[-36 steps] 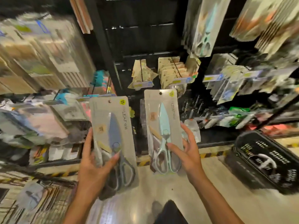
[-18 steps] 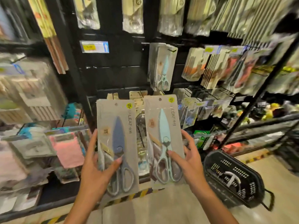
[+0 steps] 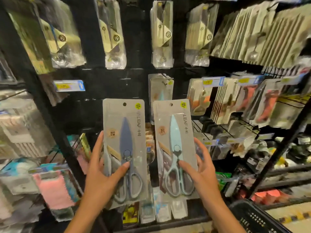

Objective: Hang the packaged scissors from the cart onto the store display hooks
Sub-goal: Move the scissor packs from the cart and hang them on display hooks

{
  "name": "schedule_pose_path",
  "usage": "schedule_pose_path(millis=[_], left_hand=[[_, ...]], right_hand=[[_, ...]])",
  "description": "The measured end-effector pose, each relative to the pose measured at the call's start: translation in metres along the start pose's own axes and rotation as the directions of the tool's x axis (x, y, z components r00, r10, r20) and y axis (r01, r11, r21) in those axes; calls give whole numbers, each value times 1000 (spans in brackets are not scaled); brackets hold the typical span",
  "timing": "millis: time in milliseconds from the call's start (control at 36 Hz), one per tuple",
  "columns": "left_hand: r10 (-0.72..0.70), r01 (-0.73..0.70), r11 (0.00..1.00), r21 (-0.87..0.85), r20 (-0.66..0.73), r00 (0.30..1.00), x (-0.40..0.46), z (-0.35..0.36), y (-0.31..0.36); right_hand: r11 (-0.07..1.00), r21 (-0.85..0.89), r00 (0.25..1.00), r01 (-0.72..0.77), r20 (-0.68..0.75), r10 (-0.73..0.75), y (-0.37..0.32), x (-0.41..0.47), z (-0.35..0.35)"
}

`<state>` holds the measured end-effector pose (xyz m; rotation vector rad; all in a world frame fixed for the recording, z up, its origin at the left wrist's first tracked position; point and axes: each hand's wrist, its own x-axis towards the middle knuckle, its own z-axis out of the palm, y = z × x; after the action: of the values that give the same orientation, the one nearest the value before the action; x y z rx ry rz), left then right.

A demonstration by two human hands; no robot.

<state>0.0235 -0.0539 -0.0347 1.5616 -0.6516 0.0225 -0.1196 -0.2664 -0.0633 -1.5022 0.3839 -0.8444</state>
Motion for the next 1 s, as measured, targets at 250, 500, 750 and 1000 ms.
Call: schedule_pose_path(millis=[250,500,750,1000], left_hand=[[-16,21,997,77,-68,998,39,60,3],[8,7,988,157,-101,995,76,71,-11],[37,-34,993,112,-20,999,112,61,-29],[38,-38,997,60,3,999,139,57,-45]], right_hand=[[999,25,996,-30,80,28,25,78,-41],[999,32,994,-14,113,10,40,135,-30],[1000,-13,996,3,94,-1,41,163,-10],[997,-59,997,52,57,-48,42,180,4]])
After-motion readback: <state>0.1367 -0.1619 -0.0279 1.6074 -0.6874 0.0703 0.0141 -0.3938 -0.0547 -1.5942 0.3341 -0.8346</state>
